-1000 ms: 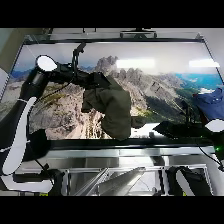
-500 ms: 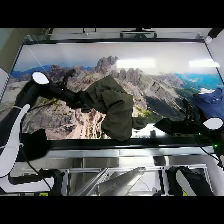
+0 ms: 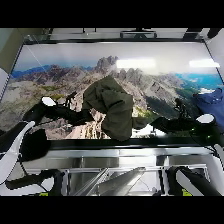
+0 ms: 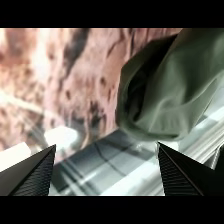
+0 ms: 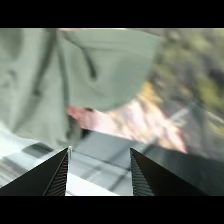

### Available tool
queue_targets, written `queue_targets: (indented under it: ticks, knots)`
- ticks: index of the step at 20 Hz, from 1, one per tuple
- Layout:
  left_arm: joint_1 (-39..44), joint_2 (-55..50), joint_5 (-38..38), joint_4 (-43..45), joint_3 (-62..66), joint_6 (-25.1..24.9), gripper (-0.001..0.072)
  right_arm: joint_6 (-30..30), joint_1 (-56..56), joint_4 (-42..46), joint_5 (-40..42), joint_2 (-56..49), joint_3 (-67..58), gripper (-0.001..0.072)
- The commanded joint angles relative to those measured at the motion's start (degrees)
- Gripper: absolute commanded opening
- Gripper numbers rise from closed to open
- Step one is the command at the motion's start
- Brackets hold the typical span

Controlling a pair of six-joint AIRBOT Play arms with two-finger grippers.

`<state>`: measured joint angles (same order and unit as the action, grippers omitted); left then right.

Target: Fold the shirts.

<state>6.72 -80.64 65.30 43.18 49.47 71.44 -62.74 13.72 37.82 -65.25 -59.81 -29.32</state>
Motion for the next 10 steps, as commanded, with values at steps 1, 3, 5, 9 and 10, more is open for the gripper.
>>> queue_targets:
  ticks: [1,3,5,9,10]
  knots:
    - [0.0,0.1,-8.4,-6.0,-1.3,-3.9,0.0703,5.4,-2.3,-6.6,2.2,-5.6,0.0,0.0446]
    - [0.2,0.1,-13.0,-5.7,-1.3,-4.0,0.0703,5.4,-4.8,-6.6,2.6,-9.0,0.0,0.0446]
    - [-0.6,-0.3,-15.7,-5.4,-0.1,-4.5,0.0702,5.3,-7.2,-6.8,3.8,-11.8,0.0,0.0446]
    - [-1.2,-5.6,-15.4,-5.4,6.6,-4.5,0.0701,6.0,-10.6,-10.7,7.8,-15.6,0.0,0.0446]
    - [-0.8,-7.7,-14.3,-5.4,8.7,-4.5,0.0692,6.0,-11.2,-12.1,8.8,-16.3,0.0,0.0446]
